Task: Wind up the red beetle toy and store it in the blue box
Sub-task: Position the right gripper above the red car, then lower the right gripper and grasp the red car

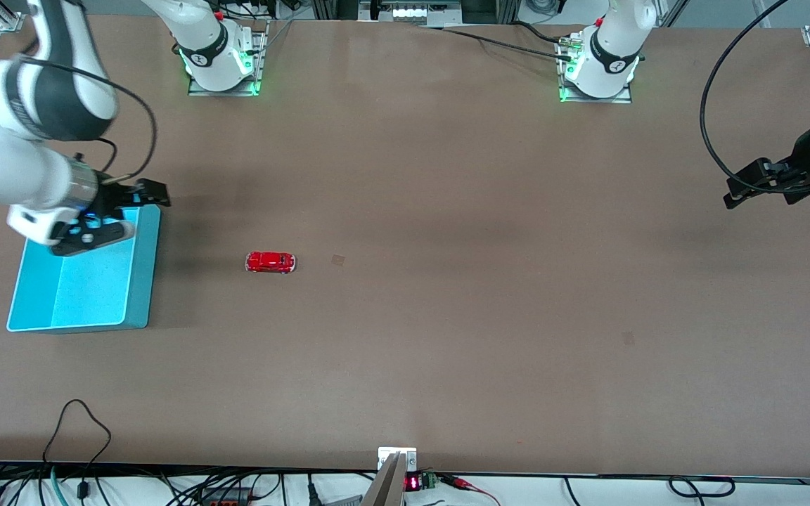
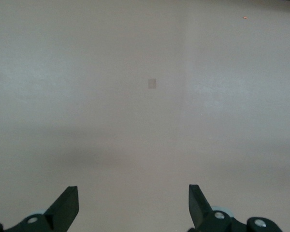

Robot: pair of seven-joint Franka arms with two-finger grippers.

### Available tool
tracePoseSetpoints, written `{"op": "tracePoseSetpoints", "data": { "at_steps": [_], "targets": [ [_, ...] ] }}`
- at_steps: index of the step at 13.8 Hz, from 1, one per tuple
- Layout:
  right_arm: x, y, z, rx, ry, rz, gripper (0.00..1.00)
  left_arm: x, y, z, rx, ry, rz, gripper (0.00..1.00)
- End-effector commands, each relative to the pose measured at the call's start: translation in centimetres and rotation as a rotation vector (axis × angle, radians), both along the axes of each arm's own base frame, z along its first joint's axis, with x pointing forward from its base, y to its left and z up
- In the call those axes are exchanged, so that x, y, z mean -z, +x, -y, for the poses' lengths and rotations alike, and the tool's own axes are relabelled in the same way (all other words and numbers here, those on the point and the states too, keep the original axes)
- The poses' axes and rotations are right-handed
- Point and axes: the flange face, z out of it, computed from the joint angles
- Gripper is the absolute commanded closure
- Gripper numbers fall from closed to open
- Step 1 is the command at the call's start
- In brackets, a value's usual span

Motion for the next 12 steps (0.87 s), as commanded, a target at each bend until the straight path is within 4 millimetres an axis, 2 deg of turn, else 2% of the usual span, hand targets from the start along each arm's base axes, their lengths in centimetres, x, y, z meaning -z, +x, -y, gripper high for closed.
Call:
{"op": "tracePoseSetpoints", "data": {
  "at_steps": [1,4,6,9,12],
  "targets": [
    [1.5,-2.7,-4.5,-0.318,0.044,0.042,0.0,-1.2,0.3,0.4,-0.001,-0.007,0.03,0.0],
    [3.5,-3.9,-9.5,-0.65,-0.016,0.048,0.0,-1.3,0.3,0.1,-0.005,-0.016,0.03,0.0],
    [5.2,-4.5,-13.2,-0.819,-0.046,0.079,0.0,-0.5,0.0,-0.1,-0.024,-0.017,-0.013,0.0],
    [7.8,-4.2,-14.3,-0.997,-0.009,0.17,0.0,-0.2,-0.1,-0.2,-0.027,-0.019,-0.036,0.0],
    [10.3,-4.0,-14.6,-1.033,0.027,0.179,0.0,-0.1,0.0,-0.3,-0.028,-0.02,-0.037,0.0]
  ]
}}
